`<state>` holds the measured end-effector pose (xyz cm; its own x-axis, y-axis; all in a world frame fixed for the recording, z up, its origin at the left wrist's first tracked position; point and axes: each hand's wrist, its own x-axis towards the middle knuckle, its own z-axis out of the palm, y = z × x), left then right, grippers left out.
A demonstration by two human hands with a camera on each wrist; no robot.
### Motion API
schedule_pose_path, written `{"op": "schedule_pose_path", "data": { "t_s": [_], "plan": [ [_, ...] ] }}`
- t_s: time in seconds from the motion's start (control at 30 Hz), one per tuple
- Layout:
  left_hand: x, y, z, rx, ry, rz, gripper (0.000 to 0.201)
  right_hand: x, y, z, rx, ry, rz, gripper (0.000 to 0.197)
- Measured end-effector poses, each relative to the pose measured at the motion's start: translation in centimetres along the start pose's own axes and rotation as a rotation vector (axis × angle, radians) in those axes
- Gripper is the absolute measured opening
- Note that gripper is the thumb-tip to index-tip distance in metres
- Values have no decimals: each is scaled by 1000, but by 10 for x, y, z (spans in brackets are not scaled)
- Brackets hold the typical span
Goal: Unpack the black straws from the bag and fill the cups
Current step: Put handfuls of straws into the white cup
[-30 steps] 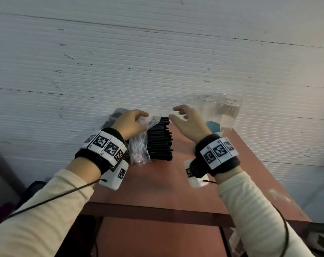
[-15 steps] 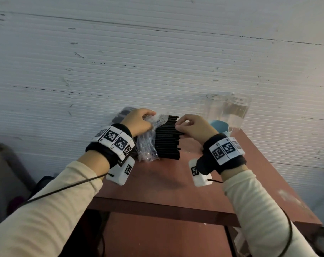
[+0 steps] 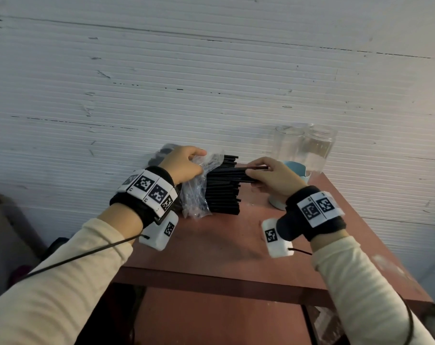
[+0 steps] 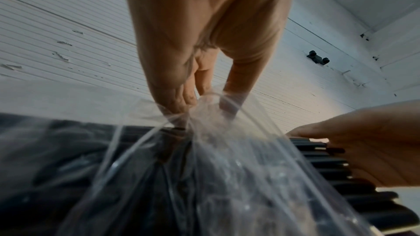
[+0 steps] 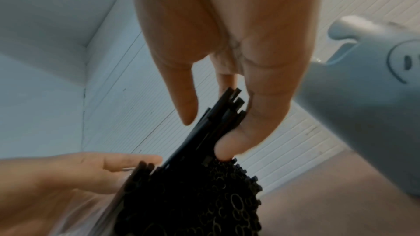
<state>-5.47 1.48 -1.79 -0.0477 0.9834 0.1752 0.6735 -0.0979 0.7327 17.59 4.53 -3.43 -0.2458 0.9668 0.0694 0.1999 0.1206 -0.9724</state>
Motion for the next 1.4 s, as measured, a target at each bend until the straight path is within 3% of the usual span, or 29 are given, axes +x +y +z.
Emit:
{"op": "schedule_pose_path", "data": {
  "t_s": [0.1,0.2,0.33,0.63,0.73,0.8,0.87,0.93,1.03,1.2,1.3,1.4],
  "plan": [
    [-1,3,1,20,1,5,55,4,4,7,96,-50,85,42],
    [-2,5,2,41,7,1,54,5,2,30,203,-79,76,27],
    [-2,7,4,42,14,-8,53,6,-3,43,88,-64,-34,10],
    [-4,6,2,33,0,15,54,-13,-2,-11,217,-51,26,13],
    [-5,9,5,77,20,5,55,-16,0,-21,223,-39,29,22],
    [-9,17,10,165,114,83,52,-20,-1,-23,221,-30,23,25],
    [-14,32,17,221,172,282,54,-22,-3,-26,200,-19,7,25],
    [-16,51,27,301,31,409,67,-25,-5,-27,169,-17,-11,26],
    [-11,72,49,536,-205,397,81,-31,-9,-28,128,-4,-39,25],
    [0,90,67,758,-259,363,41,-44,-16,-35,12,22,-87,19],
    [2,94,70,685,-248,382,13,-56,-24,-46,-34,32,-103,14],
    [0,101,69,554,-225,417,22,-73,-44,-62,-74,51,-125,16]
  ]
}}
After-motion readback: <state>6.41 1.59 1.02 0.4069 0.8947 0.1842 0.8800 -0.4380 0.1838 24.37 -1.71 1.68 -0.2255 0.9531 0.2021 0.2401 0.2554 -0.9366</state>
